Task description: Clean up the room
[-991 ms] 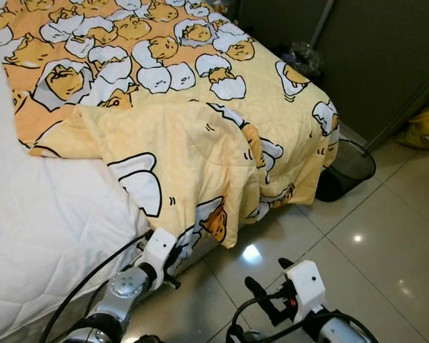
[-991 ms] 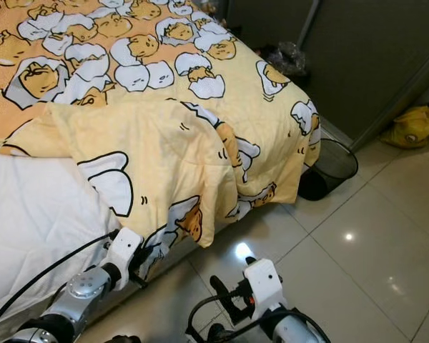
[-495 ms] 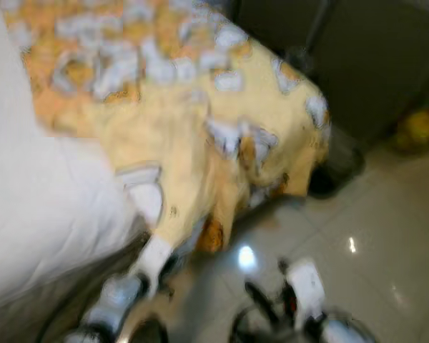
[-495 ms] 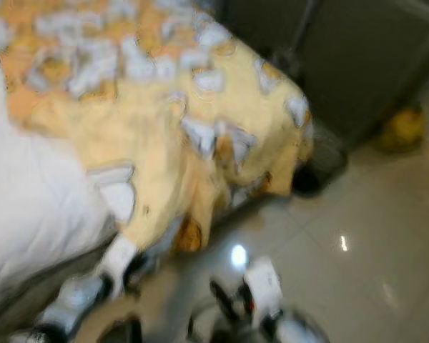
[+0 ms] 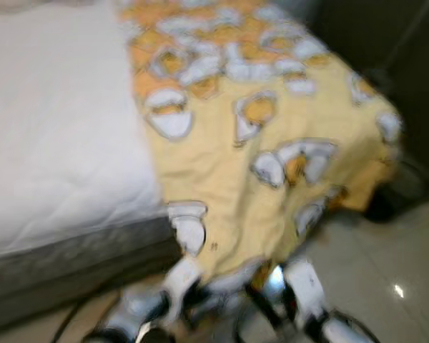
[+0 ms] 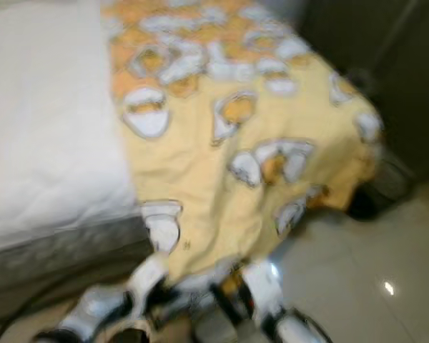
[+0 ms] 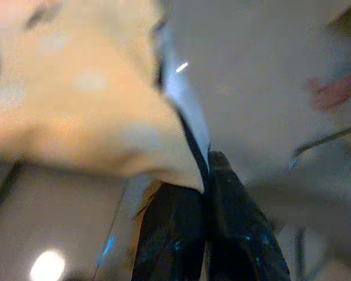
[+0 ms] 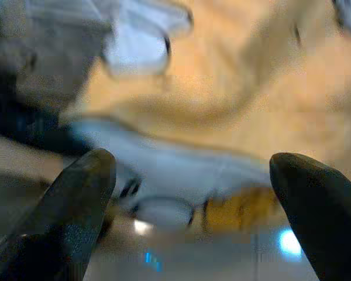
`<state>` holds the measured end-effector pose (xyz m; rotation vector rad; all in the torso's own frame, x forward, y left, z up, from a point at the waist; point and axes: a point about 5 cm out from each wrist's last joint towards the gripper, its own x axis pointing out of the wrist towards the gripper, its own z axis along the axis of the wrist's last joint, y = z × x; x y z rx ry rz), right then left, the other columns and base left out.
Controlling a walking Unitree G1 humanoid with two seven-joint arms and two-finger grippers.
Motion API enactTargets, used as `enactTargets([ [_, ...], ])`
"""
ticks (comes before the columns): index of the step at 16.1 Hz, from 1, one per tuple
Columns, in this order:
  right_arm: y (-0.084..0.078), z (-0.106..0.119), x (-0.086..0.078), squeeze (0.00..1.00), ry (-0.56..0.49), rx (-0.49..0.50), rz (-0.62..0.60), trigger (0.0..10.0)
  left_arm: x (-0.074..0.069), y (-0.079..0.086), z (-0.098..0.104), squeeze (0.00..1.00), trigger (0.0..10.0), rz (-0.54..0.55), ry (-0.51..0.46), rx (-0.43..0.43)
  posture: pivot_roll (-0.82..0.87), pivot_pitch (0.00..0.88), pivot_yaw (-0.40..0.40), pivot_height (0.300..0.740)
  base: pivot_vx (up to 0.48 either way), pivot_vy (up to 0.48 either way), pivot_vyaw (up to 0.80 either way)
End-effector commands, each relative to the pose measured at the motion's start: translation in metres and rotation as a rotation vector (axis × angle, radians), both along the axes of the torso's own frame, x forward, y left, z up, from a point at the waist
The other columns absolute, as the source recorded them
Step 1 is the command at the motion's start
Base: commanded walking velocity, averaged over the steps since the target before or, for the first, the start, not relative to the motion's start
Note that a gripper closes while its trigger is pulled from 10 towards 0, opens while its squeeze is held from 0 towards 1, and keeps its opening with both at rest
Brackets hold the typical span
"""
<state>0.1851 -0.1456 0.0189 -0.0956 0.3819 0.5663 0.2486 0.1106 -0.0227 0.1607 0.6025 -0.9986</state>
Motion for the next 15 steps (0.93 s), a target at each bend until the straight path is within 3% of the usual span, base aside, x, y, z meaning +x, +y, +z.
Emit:
enactTargets([
  [1, 0.001, 0.001, 0.001, 0.0, 0.0, 0.006, 0.004, 10.0, -0.012, 0.004, -0.009, 0.0, 10.0, -0.025, 0.082, 0.002, 0.06, 0.165, -0.113, 0.74, 0.0, 0.0, 0.0],
  [2, 0.002, 0.0, 0.0, 0.0, 0.001, 0.005, 0.012, 10.0, -0.013, 0.004, -0.01, 0.0, 10.0, -0.023, 0.094, -0.005, 0.05, 0.166, -0.111, 0.74, 0.0, 0.0, 0.0],
  [4, 0.004, -0.003, -0.006, 0.0, 0.013, 0.002, 0.027, 10.0, -0.02, -0.013, -0.004, 0.0, 10.0, -0.127, 0.194, -0.158, 0.06, 0.168, -0.11, 0.74, 0.0, 0.0, 0.0],
  [7, 0.004, -0.003, -0.007, 0.0, 0.015, 0.003, 0.026, 10.0, -0.024, -0.014, -0.006, 0.0, 10.0, -0.19, 0.167, -0.109, 0.05, 0.168, -0.108, 0.74, 0.0, 0.0, 0.0],
  [10, 0.004, -0.004, -0.004, 0.0, 0.013, 0.007, 0.017, 10.0, -0.027, -0.023, 0.002, 0.0, 10.0, -0.273, 0.201, -0.207, 0.06, 0.168, -0.105, 0.74, 0.0, 0.0, 0.0],
  [11, 0.005, -0.003, -0.001, 0.0, 0.007, 0.009, 0.013, 10.0, -0.019, -0.025, 0.007, 1.0, 10.0, -0.243, 0.156, -0.2, 0.06, 0.162, -0.1, 0.74, 0.0, 0.0, 0.0],
  [13, 0.006, -0.002, 0.003, 0.0, -0.004, 0.012, 0.005, 10.0, -0.009, -0.021, 0.012, 1.0, 10.0, -0.19, 0.108, -0.173, 0.07, 0.151, -0.096, 0.74, 0.0, 0.0, 0.0],
  [15, 0.002, 0.004, 0.016, 0.0, -0.039, 0.025, -0.067, 10.0, 0.012, 0.0, 0.024, 1.0, 10.0, -0.052, -0.024, -0.117, 0.08, 0.135, -0.087, 0.74, 0.0, 0.0, 0.0],
])
